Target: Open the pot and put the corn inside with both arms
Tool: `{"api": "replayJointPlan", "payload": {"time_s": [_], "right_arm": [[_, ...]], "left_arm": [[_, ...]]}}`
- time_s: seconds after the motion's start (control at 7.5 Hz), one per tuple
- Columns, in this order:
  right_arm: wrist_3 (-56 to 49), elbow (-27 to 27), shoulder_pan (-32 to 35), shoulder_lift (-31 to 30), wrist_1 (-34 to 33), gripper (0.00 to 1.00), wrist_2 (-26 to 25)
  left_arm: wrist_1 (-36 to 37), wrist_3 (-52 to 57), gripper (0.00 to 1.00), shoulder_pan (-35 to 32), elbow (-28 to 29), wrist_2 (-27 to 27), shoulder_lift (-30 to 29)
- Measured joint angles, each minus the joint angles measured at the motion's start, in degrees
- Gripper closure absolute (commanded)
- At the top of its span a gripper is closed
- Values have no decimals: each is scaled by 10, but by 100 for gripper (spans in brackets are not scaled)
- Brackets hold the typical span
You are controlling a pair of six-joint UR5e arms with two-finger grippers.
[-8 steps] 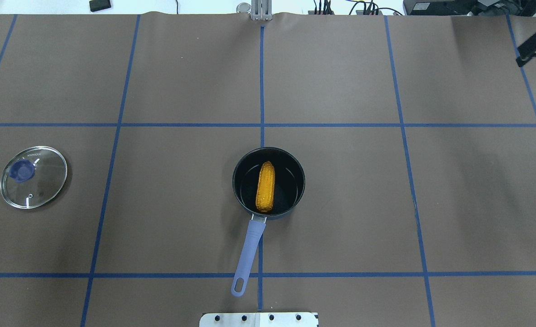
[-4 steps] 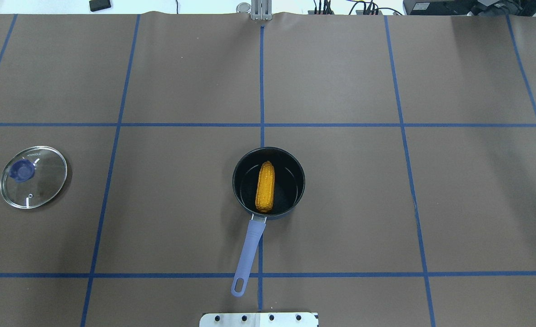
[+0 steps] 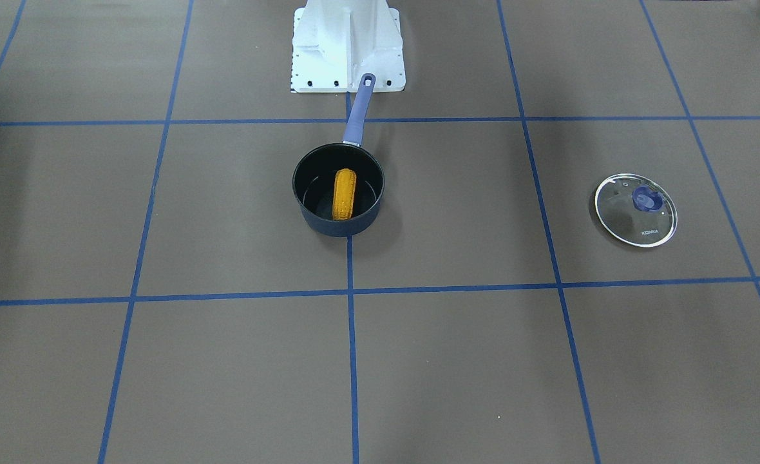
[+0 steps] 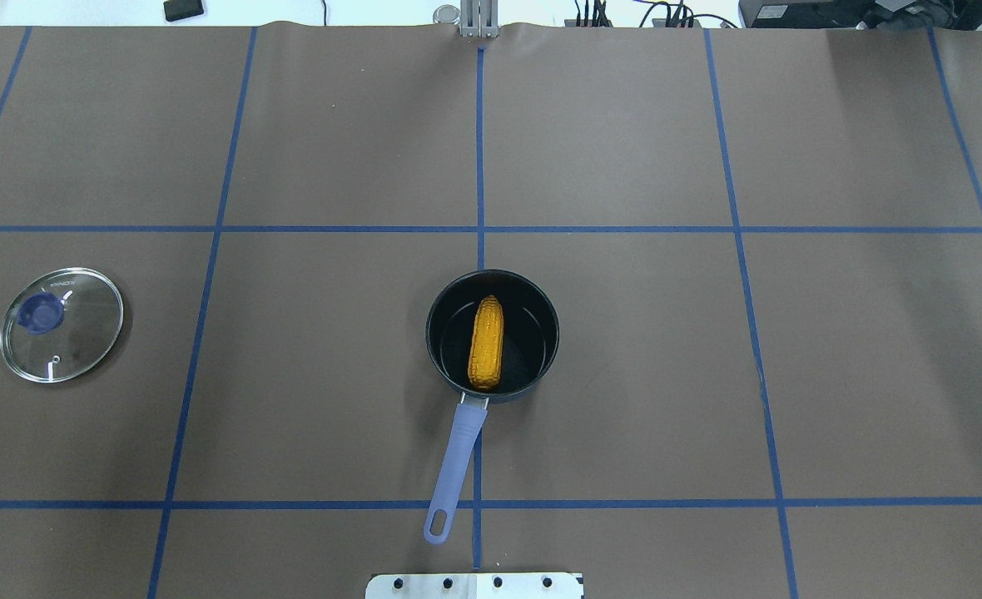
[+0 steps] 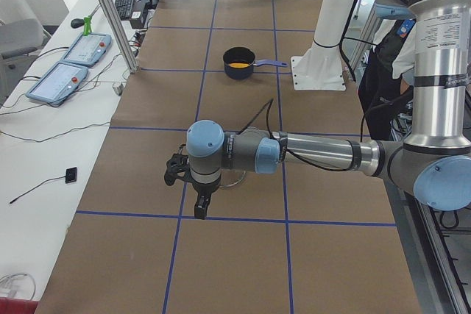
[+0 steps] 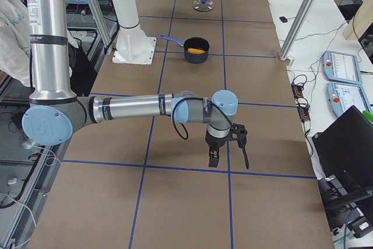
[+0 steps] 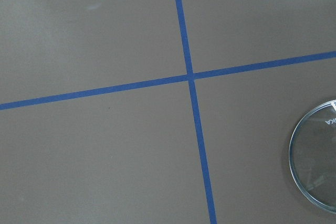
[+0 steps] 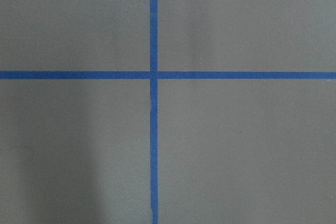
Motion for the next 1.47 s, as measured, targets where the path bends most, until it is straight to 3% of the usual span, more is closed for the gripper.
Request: {"api": "replayJointPlan", "payload": {"time_s": [0.53,1.47], "right_arm": [[0,-24,0,-7,68,0,1],[0,-26,0,-8,74,0,1]], "left_arm": [[-1,0,1,0,4,0,0],[0,0,1,0,5,0,1]]}}
